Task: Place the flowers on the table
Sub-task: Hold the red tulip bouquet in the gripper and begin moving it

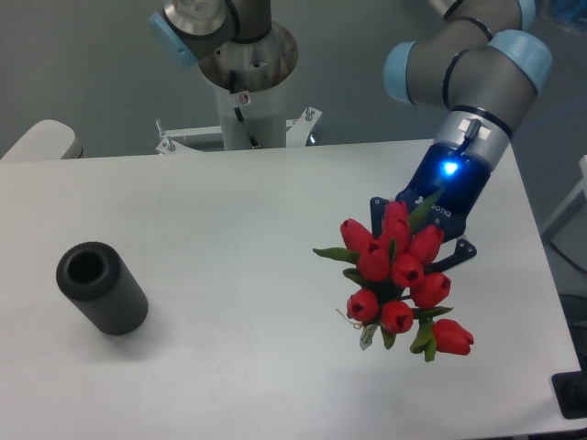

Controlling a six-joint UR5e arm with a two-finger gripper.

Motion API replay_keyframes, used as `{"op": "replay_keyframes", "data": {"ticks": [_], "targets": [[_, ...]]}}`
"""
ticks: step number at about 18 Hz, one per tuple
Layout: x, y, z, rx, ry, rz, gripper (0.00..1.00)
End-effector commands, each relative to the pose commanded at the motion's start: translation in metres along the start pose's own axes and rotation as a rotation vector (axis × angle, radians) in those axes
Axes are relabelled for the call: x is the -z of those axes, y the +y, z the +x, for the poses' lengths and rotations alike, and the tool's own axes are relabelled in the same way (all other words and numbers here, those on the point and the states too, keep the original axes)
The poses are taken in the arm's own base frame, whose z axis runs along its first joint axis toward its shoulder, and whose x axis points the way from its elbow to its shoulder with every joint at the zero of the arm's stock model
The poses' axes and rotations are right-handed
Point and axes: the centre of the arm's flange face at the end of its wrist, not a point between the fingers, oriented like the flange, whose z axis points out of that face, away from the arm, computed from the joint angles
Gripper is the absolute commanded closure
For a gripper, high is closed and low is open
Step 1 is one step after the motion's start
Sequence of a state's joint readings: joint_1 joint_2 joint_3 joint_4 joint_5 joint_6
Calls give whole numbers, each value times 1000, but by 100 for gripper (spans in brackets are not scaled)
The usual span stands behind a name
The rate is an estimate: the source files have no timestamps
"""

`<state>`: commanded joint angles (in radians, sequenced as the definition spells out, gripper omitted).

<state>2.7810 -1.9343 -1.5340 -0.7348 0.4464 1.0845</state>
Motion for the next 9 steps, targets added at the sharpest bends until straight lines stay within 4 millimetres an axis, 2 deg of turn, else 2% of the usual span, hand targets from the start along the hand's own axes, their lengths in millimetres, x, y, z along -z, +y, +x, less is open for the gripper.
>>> {"op": "replay_keyframes", "data": {"ticks": [9], "targets": [[12, 2, -2, -18, -67, -96, 82]]}}
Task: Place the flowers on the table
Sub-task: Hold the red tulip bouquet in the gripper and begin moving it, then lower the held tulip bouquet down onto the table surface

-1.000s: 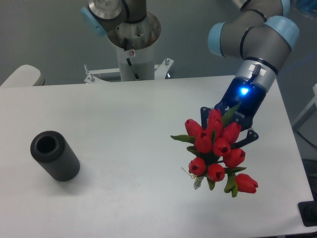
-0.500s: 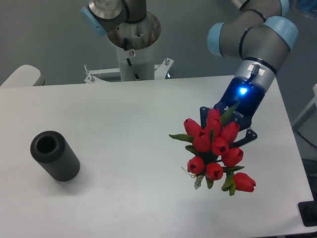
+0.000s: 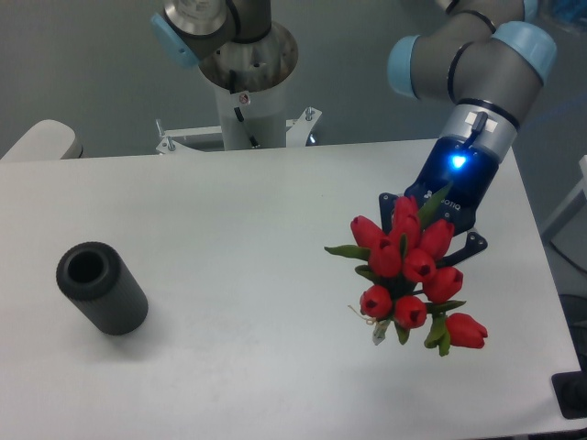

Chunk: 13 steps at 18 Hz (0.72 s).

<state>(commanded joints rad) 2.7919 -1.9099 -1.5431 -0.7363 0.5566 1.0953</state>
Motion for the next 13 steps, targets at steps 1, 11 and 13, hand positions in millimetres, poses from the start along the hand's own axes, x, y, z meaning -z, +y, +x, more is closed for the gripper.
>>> {"op": "replay_keyframes", "data": {"ticks": [1, 11, 13], "targets": [[1, 1, 1, -3, -10, -19, 82], [4, 24, 21, -171, -78, -259, 83], [-6, 28, 30, -233, -68, -322, 83]]}}
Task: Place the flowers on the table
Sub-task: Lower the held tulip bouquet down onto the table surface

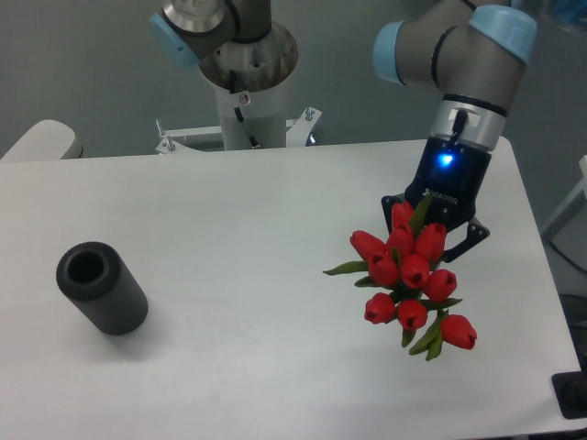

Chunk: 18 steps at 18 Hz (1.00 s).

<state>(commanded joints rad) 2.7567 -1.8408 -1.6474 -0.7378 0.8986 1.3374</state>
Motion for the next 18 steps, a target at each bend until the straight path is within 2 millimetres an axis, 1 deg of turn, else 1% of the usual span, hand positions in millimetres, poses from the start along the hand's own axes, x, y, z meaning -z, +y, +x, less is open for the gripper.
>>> {"op": "replay_keyframes", "data": {"ticks": [1, 3, 5, 9, 10, 11, 13, 16, 18], "targets": [[-1, -1, 4, -25, -2, -33, 83], [-6, 3, 11, -46, -3, -108, 83], [-12, -1, 18, -105, -4, -185, 83], [-19, 4, 27, -196, 8, -291, 83], [-19, 9, 32, -233, 16, -340, 83], [-21, 15, 38, -240, 25, -382, 83], [-39, 20, 64, -272, 77, -430, 83], [-43, 34, 80, -319, 113, -523, 83], [-53, 35, 96, -372, 151, -577, 83]]}}
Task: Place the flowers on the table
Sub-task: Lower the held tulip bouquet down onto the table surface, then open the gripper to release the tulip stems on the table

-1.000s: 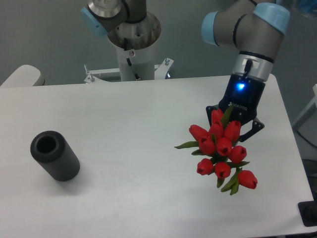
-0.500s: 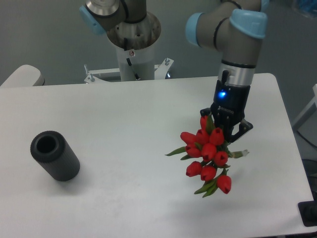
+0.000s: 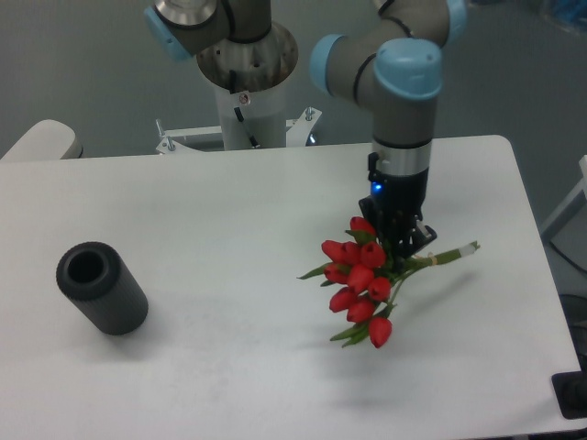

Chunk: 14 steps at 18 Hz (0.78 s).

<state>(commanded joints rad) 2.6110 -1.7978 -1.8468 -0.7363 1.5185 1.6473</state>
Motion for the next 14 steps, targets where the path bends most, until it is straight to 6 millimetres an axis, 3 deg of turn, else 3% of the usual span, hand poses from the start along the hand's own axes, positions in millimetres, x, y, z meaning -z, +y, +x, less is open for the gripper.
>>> {"op": "replay_keyframes", "data": {"ticks": [6, 11, 14], "targets": [[-26, 3, 32, -130, 76, -44, 83], [-40, 5, 45, -157, 121, -79, 82], [-51, -4, 49, -175, 141, -74, 82]]}}
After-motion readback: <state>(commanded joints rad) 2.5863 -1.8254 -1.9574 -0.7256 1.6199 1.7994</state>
